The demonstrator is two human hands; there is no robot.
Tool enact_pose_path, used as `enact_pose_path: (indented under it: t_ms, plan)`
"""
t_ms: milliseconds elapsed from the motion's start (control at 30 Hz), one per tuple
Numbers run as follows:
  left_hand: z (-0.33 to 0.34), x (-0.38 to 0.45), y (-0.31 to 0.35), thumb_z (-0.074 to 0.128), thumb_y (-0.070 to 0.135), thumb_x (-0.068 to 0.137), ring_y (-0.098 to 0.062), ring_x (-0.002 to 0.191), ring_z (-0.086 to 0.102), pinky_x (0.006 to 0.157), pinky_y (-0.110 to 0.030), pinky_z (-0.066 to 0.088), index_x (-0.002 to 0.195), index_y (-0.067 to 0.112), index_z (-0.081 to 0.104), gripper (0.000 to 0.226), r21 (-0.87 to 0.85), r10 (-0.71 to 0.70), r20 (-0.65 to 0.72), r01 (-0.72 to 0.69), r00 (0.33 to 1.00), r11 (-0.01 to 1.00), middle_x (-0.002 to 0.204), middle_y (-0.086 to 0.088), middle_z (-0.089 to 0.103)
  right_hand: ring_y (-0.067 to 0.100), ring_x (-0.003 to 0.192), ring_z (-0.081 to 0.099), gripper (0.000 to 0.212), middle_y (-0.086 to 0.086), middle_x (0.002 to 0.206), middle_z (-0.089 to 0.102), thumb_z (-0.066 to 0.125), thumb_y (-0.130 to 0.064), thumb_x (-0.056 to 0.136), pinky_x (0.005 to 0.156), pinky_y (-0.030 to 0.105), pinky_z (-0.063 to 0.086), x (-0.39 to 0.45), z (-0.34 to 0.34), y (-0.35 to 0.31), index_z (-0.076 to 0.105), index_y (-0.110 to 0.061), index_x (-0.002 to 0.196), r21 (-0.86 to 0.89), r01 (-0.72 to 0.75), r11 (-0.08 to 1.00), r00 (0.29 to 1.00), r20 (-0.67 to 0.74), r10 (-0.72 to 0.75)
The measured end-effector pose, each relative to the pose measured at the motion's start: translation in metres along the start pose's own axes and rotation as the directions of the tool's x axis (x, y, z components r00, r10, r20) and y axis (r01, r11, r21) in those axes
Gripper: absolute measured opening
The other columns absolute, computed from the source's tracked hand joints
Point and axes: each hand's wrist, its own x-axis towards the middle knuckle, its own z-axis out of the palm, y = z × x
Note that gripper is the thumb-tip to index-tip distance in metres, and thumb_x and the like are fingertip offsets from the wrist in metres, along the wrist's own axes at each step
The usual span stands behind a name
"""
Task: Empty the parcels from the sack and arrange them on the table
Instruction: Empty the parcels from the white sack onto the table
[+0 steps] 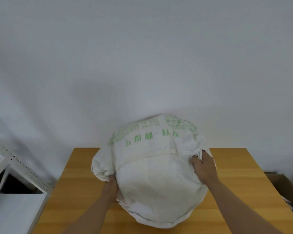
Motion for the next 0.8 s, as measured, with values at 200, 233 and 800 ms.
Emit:
enact_pose_path:
  t_ms: [200,233,800]
  plan:
    - [-0.019,-0.004,0.027,0.046,0.069,0.086,-0.042,0.13,0.042,0.095,-0.057,0.043,0.15,0.022,0.03,0.081,-0.211,-0.06,0.068,0.073,0.996,0.975,0.149,-0.014,0.038,0.031,0.145,0.01,0.087,0.009,0.156,0.018,0.046,-0.065,0.07,0.112,0.057,0.022,0.007,0.001,-0.012,0.043,-0.01,0.138,-0.112,-0.311,0.944,0.949,0.011,0.314]
    - [-0.027,-0.001,0.029,0.055,0.074,0.075,-0.04,0.13,0.042,0.095,-0.057,0.043,0.15,0.028,0.027,0.092,-0.254,-0.033,0.024,0.038,0.999,0.966,0.149,-0.012,0.039,0.03,0.148,0.002,0.094,0.007,0.16,0.008,0.05,-0.065,0.071,0.114,0.056,0.017,0.006,-0.001,-0.014,0.032,-0.011,0.146,-0.099,-0.322,0.942,0.946,0.017,0.325]
    - [-0.018,0.007,0.067,0.055,0.043,0.079,-0.027,0.096,0.06,0.091,-0.048,0.052,0.115,0.009,0.058,0.05,0.14,0.272,-0.014,-0.267,0.962,0.953,0.105,-0.011,0.063,0.023,0.099,0.059,0.036,0.012,0.119,0.063,0.065,-0.036,0.09,0.087,0.034,0.047,0.029,-0.013,-0.036,0.06,-0.008,0.112,-0.18,-0.155,0.971,0.946,0.256,0.198]
